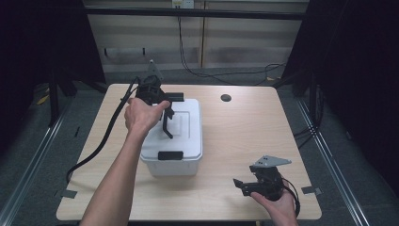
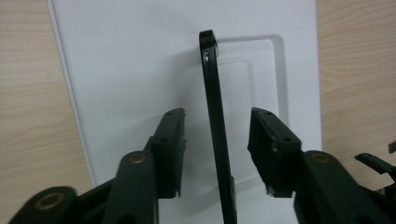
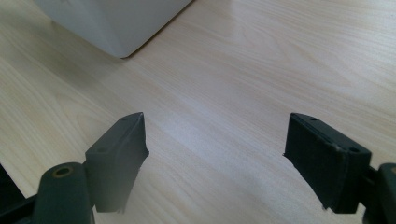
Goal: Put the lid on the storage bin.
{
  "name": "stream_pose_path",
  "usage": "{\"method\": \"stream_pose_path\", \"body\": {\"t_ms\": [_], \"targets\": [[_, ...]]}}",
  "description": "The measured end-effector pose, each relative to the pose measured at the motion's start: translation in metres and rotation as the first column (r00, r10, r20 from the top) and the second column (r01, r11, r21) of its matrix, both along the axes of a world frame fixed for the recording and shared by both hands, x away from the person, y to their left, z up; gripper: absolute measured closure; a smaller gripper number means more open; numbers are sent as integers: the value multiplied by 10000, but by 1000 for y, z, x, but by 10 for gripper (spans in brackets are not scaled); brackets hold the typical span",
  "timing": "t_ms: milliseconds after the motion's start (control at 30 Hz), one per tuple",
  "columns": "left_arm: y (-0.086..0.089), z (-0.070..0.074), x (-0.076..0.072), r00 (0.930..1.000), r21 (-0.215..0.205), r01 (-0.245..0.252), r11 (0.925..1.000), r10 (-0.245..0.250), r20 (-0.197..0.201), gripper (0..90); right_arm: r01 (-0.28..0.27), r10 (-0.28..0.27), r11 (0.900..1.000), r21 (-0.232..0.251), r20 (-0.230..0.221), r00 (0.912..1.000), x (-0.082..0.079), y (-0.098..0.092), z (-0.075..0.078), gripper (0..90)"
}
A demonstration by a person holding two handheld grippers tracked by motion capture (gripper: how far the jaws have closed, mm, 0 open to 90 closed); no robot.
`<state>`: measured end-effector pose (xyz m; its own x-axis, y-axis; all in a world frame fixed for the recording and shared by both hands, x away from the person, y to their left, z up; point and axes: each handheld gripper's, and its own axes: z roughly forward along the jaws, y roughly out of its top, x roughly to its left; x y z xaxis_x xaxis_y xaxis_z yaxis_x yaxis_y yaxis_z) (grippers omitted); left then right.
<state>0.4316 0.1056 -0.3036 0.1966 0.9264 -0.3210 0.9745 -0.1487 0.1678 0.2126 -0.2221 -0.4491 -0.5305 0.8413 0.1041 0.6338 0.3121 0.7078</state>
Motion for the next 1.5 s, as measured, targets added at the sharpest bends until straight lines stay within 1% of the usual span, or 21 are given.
{"method": "stream_pose_path", "body": {"t_ms": [133, 233, 333, 500, 600, 700, 733, 800, 833, 867, 900, 933, 967, 1067, 1167, 1200, 1267, 1300, 1333, 1400, 1500], "targets": [[1, 2, 1, 9991, -98, 392, 9992, -390, 178, 427, 1, -1, 10000, 7, -14, 10000, 0, 0, 0, 202], [3, 3, 2, 9976, -37, 678, 9977, -677, 160, 396, -4, 4, 10000, 2, -10, 10000, 0, 0, 0, 202], [5, 6, 2, 9953, -228, 937, 9953, -931, 280, 348, -8, 8, 10000, 0, -10, 10000, 0, 0, 0, 202], [13, 11, 1, 9854, -497, 1597, 9859, -1561, 681, 223, 3, -3, 10000, -16, -26, 10000, 0, 0, 0, 202], [13, 14, -2, 9720, -607, 2256, 9723, -2204, 820, 264, 26, -26, 10000, -20, -41, 10000, 1, 0, 0, 202], [14, 16, -6, 9570, -722, 2703, 9601, -2597, 1295, 207, 28, -28, 10000, -15, -50, 10000, 1, 0, 0, 202], [15, 17, -8, 9510, -676, 2844, 9563, -2725, 1460, 230, 39, -39, 10000, -6, -60, 10000, 1, 0, 0, 202], [20, 17, -9, 9440, -604, 2949, 9536, -2810, 1728, 231, 1, -1, 10000, -10, -12, 10000, 1, 0, -1, 202], [22, 17, -10, 9419, -752, 2985, 9514, -2809, 1843, 231, 1, -1, 10000, -10, -12, 10000, 1, 0, -1, 202], [27, 15, -10, 9369, -999, 3111, 9451, -2874, 1989, 238, 9, -9, 10000, -12, -15, 10000, 1, 0, -1, 202], [32, 13, -10, 9358, -1206, 3158, 9411, -2879, 2037, 297, 49, -49, 10000, -12, -61, 10000, 0, 0, 0, 202], [37, 12, -11, 9363, -1152, 3091, 9440, -2809, 2106, 360, 34, -34, 10000, -20, -60, 10000, 1, 0, 0, 202], [39, 10, -11, 9390, -1141, 3011, 9467, -2736, 2084, 324, 70, -70, 10000, -7, -92, 9999, 0, 0, 0, 202], [52, 4, -12, 9404, -1014, 2936, 9505, -2681, 2094, 342, 86, -86, 10000, 16, -97, 9999, 1, 0, -1, 202], [64, 2, -16, 9350, -925, 2935, 9515, -2655, 2352, 323, 107, -107, 9999, 22, -123, 9999, 1, 0, -1, 202], [67, 2, -17, 9358, -1013, 2854, 9530, -2542, 2442, 322, 115, -115, 9999, 30, -125, 9999, 1, 0, -1, 202], [73, 3, -22, 9268, -1109, 2867, 9516, -2462, 2835, 315, 116, -116, 9999, 25, -92, 9999, 1, 0, -1, 202], [74, 5, -25, 9177, -1053, 2993, 9483, -2559, 3037, 304, 113, -112, 9999, 28, -86, 9999, 2, 0, -1, 202], [77, 7, -28, 9043, -855, 3187, 9440, -2757, 3259, 285, 118, -118, 9999, 31, -88, 9999, 2, 0, -1, 202], [83, 8, -30, 8935, -852, 3365, 9378, -2894, 3434, 272, 156, -155, 9999, 13, -110, 9998, 1, 0, -1, 202], [100, 5, -33, 8741, -1148, 3542, 9281, -2850, 3934, 268, 142, -142, 9999, 22, -95, 9999, 1, 0, -1, 202]]}}
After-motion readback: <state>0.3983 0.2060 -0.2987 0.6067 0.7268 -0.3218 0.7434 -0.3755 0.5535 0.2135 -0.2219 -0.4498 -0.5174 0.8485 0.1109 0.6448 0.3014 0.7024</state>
